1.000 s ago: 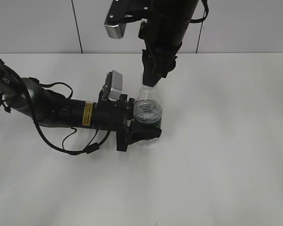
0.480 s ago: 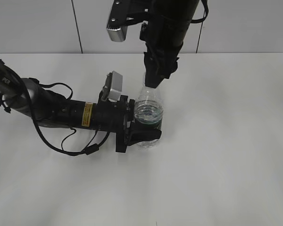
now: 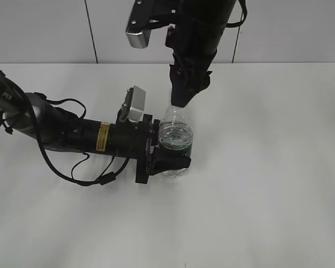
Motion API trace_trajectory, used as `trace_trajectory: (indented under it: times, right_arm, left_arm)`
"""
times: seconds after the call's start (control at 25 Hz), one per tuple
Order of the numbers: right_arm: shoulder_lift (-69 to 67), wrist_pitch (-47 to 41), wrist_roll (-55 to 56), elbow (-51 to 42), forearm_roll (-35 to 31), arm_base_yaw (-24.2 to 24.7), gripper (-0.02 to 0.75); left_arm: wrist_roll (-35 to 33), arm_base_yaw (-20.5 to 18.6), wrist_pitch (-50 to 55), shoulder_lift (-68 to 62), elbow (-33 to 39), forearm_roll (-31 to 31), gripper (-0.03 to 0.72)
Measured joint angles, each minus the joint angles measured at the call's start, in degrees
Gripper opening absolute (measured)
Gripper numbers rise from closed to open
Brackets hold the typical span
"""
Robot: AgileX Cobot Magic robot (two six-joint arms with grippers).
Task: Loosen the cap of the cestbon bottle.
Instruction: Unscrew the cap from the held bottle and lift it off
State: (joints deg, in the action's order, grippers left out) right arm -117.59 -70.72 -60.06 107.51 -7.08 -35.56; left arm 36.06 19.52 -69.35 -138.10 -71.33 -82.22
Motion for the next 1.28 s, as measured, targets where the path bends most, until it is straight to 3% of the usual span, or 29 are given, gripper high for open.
trace_trajectory:
  times: [0.16,0.68,1.0,1.28]
  right_arm:
    - [0.13,0.0,1.96,0.0,-0.06,0.0,0.491]
    - [2.9,0.51,11.49,-0.06,-2.64,0.0,0.494]
    - [5.01,0.53,30.89,-0.06,-2.66,0.0,0.494]
    - [5.01,0.57,61.28,-0.06,-1.96,0.0,0.493]
  left_arm:
    - [0.0,0.0,-0.19,0.0,0.0,-0.26,0.414]
    - [-0.23,0.0,-0.43,0.0,0.0,-0.88,0.414]
    - [-0.23,0.0,-0.47,0.0,0.0,-0.45,0.414]
    - [-0.23,0.0,-0.54,0.0,0.0,-0.4,0.414]
